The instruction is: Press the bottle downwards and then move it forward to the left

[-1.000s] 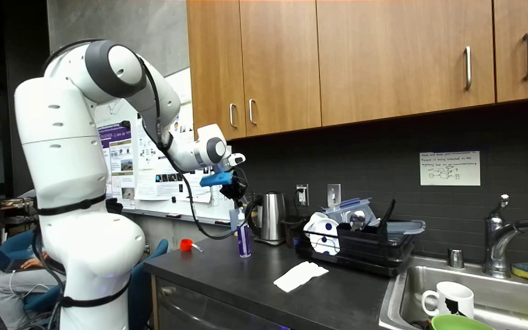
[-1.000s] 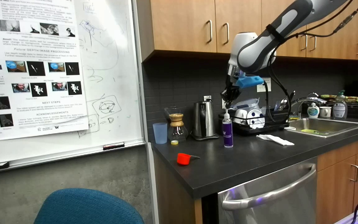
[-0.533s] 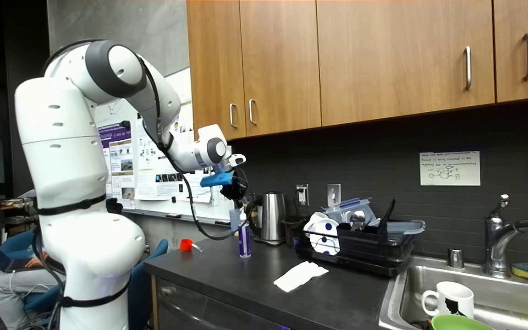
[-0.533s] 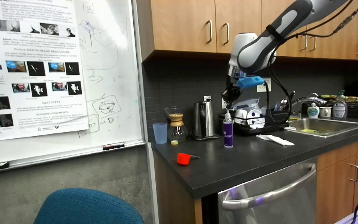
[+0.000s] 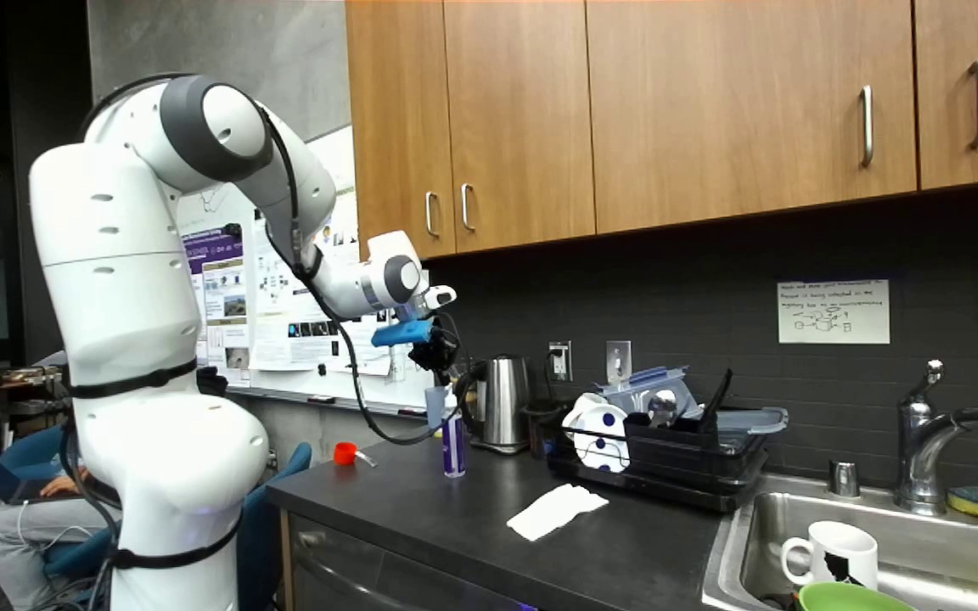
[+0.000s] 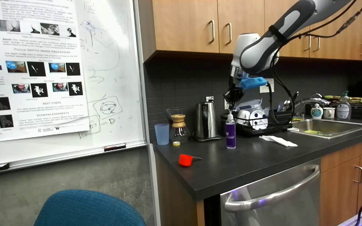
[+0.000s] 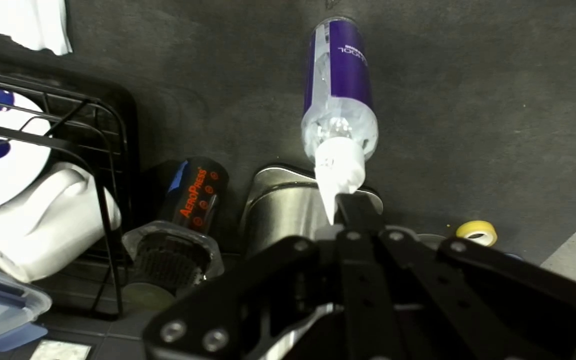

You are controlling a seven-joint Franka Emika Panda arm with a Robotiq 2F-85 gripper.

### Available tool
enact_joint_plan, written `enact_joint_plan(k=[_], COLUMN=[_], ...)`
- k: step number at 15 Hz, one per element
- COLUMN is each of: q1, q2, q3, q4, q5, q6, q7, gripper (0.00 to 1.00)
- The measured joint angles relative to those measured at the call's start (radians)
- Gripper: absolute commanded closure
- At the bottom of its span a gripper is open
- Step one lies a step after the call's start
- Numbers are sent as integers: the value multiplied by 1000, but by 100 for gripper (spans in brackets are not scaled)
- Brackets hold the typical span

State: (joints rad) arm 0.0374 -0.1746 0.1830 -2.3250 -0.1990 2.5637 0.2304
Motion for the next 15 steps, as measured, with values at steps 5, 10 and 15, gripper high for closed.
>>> enact_joint_plan(k=[5,10,15], q1=[0,0,0], q2=[3,10,13], q3=[0,0,0], q4=[3,8,11], q5=[0,0,0], q6=[-1,-7,-14], q7=[3,6,11], gripper=[100,100,100])
